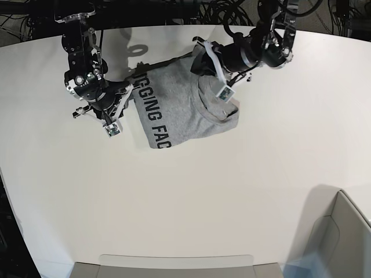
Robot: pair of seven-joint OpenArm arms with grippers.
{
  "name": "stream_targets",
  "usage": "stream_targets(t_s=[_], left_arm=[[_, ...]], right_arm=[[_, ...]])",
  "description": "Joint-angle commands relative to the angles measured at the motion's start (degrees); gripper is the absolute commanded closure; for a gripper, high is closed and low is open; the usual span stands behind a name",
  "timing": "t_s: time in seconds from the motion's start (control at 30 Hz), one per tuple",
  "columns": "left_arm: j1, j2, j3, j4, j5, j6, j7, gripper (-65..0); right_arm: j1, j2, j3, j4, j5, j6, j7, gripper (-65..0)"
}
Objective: Fold the T-shirt properly
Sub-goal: 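Fold the strip's other end over with the right gripper, then press and tuck the folded bundle with both grippers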
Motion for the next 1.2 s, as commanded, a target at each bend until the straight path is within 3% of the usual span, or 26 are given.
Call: stream_targets(t_s=[0.0, 0.13, 0.37, 0.53, 0.67, 0.87, 1.07, 1.17], left_arm=[[-1.31, 0.16, 1.09, -0.86, 0.76, -0.19, -0.91, 0.0], [-4.04, 0.96, 0.82, -7.11, 4.19, -0.01, -0.91, 0.0], [-8.96, 0.69, -9.73, -12.12, 7.26, -0.01, -1.0, 0.0], [-17.31, 0.78, -14.21, -18.54, 8.41, -0.01, -1.09, 0.0], [-23.82, 2.36, -13.6, -23.46, 8.41, -0.01, -5.39, 0.0], [-28.04, 4.03, -13.33, -26.89, 8.41, -0.01, -12.6, 0.0], [-27.25, 4.3, -13.68, -19.15, 8.41, -0.01, -12.87, 0.0], [-22.5, 4.21, -13.16, -14.05, 8.41, -0.01, -12.87, 0.0]], right_arm=[[0.52, 0.52, -1.18, 0.61, 0.38, 0.13, 1.14, 0.0], [-0.36, 0.96, -6.19, 0.78, 0.29, 0.13, 1.14, 0.0], [-1.32, 0.96, -18.76, 1.05, 0.21, 0.13, 1.14, 0.0], [-1.68, 0.7, -26.59, 2.54, 0.21, 0.13, 1.23, 0.0], [-2.03, 0.87, -28.96, 6.14, 0.12, 0.13, 1.14, 0.0], [-5.63, 3.25, -21.93, 17.22, 0.12, 0.04, 1.14, 0.0], [-6.86, 2.1, -5.14, 17.66, 0.47, 0.04, 1.23, 0.0], [-4.14, 1.31, -2.76, 15.55, 0.47, 0.04, 1.14, 0.0]])
